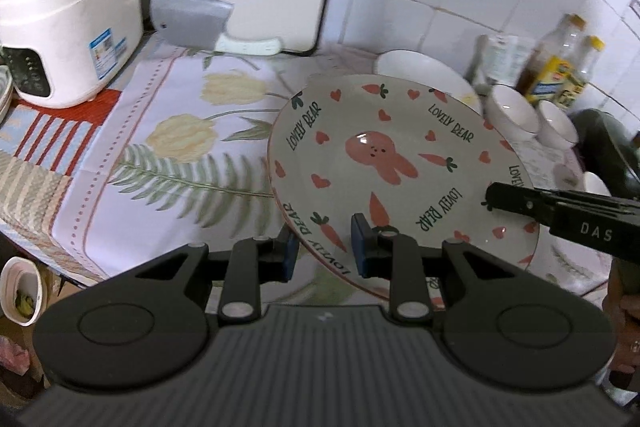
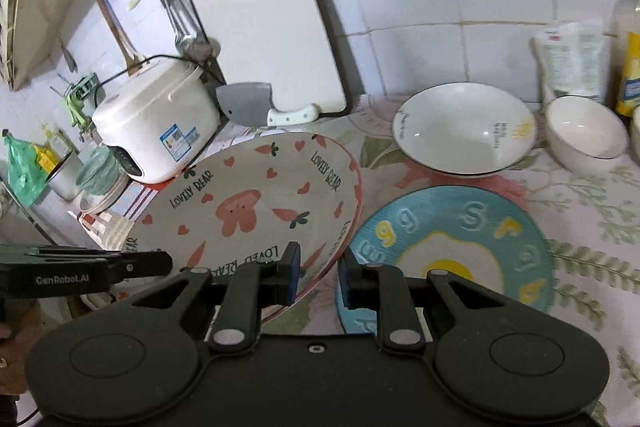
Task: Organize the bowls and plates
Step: 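Grip the rim of the white bunny plate with the right tool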
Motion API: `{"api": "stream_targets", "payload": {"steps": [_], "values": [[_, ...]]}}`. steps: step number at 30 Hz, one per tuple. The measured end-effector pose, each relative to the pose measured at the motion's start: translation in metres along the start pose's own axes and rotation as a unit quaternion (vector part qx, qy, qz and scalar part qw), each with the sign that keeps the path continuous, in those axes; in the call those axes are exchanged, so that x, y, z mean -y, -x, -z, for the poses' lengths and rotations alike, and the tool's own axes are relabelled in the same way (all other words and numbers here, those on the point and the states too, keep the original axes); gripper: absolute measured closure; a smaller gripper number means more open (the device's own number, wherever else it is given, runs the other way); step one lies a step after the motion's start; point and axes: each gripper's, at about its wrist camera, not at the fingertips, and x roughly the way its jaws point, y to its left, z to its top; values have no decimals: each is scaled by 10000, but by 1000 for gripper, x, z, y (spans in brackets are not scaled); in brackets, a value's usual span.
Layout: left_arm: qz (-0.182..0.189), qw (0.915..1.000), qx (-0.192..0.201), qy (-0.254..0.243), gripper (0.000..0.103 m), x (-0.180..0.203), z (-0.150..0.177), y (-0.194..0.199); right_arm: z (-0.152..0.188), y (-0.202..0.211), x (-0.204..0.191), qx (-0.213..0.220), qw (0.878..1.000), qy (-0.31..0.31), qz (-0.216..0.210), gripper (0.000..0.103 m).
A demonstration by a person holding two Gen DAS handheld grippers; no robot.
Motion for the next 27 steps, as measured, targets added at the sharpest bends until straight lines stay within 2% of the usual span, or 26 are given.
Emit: {"api": "stream_targets", "payload": {"steps": [14, 19, 27], "values": [[417, 9975, -48, -560, 78, 84, 0, -5, 12, 69, 54, 138, 9979, -307, 550, 78], [465, 9966, -121, -670, 78, 102, 2, -13, 18, 79, 68, 85, 9975, -339, 613, 78], [534, 9961, -456, -530, 78, 109, 7, -41, 32, 73, 91, -14, 9959, -657, 629, 78]]}}
